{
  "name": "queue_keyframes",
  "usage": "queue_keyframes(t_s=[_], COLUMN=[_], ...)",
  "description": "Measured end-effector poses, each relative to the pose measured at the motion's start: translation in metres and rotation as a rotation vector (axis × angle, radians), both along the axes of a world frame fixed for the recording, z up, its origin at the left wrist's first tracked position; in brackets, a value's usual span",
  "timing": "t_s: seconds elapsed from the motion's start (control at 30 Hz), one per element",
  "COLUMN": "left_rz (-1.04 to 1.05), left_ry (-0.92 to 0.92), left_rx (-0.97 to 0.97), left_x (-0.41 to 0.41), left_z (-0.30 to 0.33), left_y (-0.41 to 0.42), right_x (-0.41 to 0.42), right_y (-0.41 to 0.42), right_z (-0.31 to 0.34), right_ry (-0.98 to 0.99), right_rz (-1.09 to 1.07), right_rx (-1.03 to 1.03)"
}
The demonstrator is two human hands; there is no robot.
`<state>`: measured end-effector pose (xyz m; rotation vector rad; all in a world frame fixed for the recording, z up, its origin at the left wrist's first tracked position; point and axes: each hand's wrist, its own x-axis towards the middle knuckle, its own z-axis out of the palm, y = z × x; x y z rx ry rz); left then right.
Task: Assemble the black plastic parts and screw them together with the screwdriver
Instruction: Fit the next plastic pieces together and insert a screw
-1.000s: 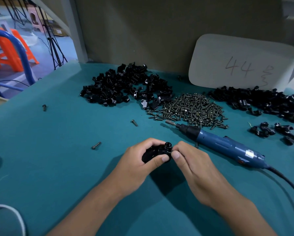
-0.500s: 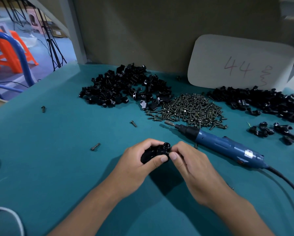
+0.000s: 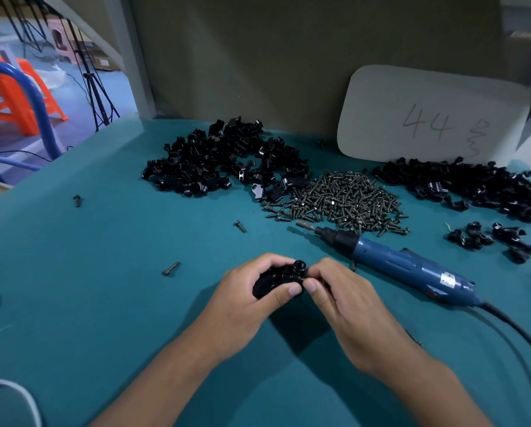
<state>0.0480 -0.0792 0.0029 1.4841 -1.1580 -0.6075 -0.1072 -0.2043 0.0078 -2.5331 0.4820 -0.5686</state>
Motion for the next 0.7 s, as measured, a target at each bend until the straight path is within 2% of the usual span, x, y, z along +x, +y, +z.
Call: queue_keyframes(t_s=[0.7], left_rz=[-0.004], left_ry=[0.009], left_rx=[0.019], left_x=[0.0009], left_z=[-0.0021], left_y=[-0.0008], right_x=[-0.0017], right_y=[0.0015], right_z=[0.0034], right_ry=[0.048], right_rz=[-0.018], right_rx=[-0.018])
